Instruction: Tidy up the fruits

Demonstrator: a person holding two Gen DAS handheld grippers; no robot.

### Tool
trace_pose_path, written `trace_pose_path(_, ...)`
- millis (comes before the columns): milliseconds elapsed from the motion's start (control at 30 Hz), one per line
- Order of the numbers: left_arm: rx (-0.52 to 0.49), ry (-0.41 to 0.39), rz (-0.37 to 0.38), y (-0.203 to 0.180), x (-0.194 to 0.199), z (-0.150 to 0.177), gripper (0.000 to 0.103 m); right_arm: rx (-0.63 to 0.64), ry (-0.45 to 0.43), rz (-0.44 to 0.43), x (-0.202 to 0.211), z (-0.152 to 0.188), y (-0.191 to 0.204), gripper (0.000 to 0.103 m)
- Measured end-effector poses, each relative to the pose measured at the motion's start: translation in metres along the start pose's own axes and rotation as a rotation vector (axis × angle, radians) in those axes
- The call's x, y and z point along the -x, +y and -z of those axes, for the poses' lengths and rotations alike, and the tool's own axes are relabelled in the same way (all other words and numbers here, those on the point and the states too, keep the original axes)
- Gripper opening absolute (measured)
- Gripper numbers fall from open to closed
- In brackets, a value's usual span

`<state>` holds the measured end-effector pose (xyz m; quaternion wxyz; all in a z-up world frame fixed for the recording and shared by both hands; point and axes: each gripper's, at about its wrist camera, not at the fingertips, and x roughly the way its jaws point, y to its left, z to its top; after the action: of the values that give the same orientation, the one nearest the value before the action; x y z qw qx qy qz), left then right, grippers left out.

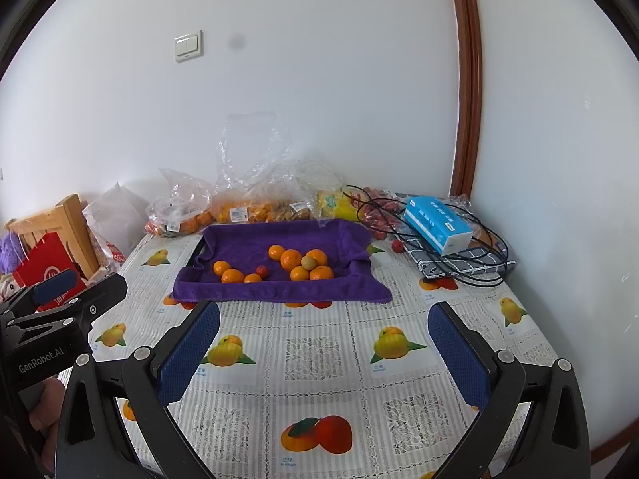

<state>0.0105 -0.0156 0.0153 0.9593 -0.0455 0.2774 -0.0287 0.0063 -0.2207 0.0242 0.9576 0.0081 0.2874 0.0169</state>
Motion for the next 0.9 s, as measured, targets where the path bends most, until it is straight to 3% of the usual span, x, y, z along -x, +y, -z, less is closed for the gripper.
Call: trace_pose_path(900,-0.003,-0.004,-0.002,0.0041,0.0027,-0.0031,0.096,0.002,-0.002,0.000,0.0027,-0.0041,0.0041,0.103)
